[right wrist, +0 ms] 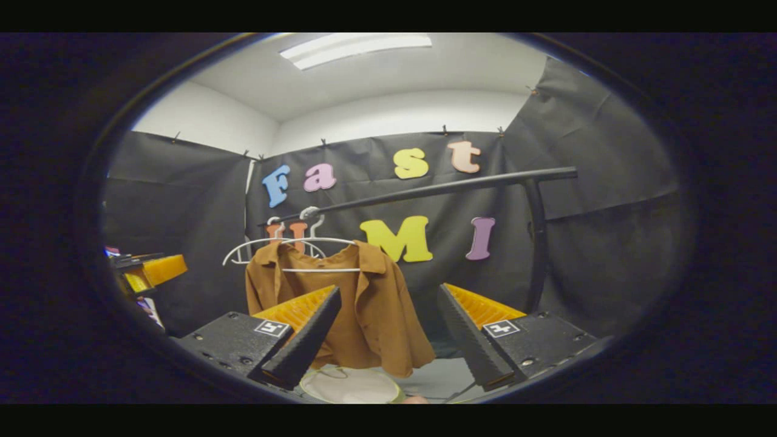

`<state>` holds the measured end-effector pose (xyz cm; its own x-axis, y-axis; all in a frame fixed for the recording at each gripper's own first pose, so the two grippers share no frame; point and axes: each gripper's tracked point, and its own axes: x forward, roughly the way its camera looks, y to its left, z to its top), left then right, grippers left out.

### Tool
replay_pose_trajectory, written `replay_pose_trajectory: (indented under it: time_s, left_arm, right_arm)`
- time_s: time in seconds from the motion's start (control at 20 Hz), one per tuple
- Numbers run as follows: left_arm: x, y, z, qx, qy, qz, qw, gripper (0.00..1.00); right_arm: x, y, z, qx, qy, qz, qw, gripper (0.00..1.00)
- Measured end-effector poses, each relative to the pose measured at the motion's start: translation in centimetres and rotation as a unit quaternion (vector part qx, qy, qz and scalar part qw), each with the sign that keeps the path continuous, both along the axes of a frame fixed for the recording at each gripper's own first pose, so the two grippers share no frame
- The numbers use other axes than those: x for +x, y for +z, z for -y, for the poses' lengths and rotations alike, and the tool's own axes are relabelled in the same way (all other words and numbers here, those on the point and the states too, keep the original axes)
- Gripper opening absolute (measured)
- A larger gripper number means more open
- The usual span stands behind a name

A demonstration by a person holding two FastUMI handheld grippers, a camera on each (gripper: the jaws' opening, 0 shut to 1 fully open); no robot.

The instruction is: Grasp the clothes on the hanger with both hands and then place them into the laundry hamper below.

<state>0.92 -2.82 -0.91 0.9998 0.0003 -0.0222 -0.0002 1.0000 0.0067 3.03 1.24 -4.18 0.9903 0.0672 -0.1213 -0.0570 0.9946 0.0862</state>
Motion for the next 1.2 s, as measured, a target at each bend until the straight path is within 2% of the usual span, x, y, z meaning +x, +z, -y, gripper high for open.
replay_pose_trajectory:
  time_s: [0.15,0.35,0.4,0.45,0.55,0.6,0.75,0.85,0.9,0.95,1.0,1.05,1.1,1.2]
  left_arm:
    - [0.9,-1.2,1.2,0.0,-0.003,-0.011,1.0,1.0]
    - [1.9,-3.2,2.3,-0.003,0.004,-0.027,1.0,1.0]
    - [2.1,-3.5,2.6,-0.001,0.008,-0.028,1.0,1.0]
    - [2.4,-3.8,2.8,0.001,0.01,-0.028,1.0,0.96]
    - [3.3,-4.2,3.2,0.002,0.013,-0.032,0.999,0.96]
    - [3.8,-4.4,3.5,-0.001,0.011,-0.033,0.999,1.0]
    - [6.0,-5.2,3.5,-0.003,0.012,-0.037,0.999,1.0]
    - [7.9,-5.8,3.3,-0.006,0.01,-0.041,0.999,1.0]
    - [8.8,-6.2,3.1,-0.01,0.007,-0.042,0.999,0.91]
    - [9.9,-6.4,3.0,-0.012,0.004,-0.043,0.999,1.0]
    - [10.9,-6.8,2.8,-0.016,0.001,-0.046,0.999,0.96]
    - [12.0,-7.1,2.8,-0.019,-0.005,-0.046,0.999,1.0]
    - [12.9,-7.5,2.7,-0.023,-0.01,-0.05,0.998,1.0]
    - [15.0,-8.6,2.2,-0.034,-0.015,-0.059,0.998,1.0]
  right_arm:
    - [1.8,-2.7,-0.5,0.009,0.018,-0.033,0.999,1.0]
    - [3.8,-6.0,-1.6,0.048,0.053,-0.082,0.994,1.0]
    - [4.3,-6.5,-2.0,0.05,0.067,-0.087,0.993,1.0]
    - [5.0,-6.8,-2.4,0.049,0.075,-0.089,0.992,1.0]
    - [6.8,-7.1,-2.8,0.048,0.085,-0.093,0.991,1.0]
    - [7.9,-7.2,-3.1,0.049,0.09,-0.095,0.99,1.0]
    - [11.5,-8.0,-4.3,0.051,0.096,-0.101,0.989,1.0]
    - [13.6,-9.0,-4.9,0.057,0.09,-0.111,0.988,0.96]
    - [14.6,-9.4,-5.2,0.062,0.088,-0.116,0.987,0.93]
    - [15.6,-9.7,-5.8,0.068,0.087,-0.119,0.987,0.93]
    - [16.5,-9.9,-6.2,0.074,0.086,-0.119,0.986,0.92]
    - [17.4,-10.1,-6.6,0.079,0.084,-0.119,0.986,0.96]
    - [18.4,-10.3,-7.0,0.081,0.082,-0.12,0.986,0.92]
    - [20.3,-11.1,-7.5,0.087,0.074,-0.127,0.985,0.92]
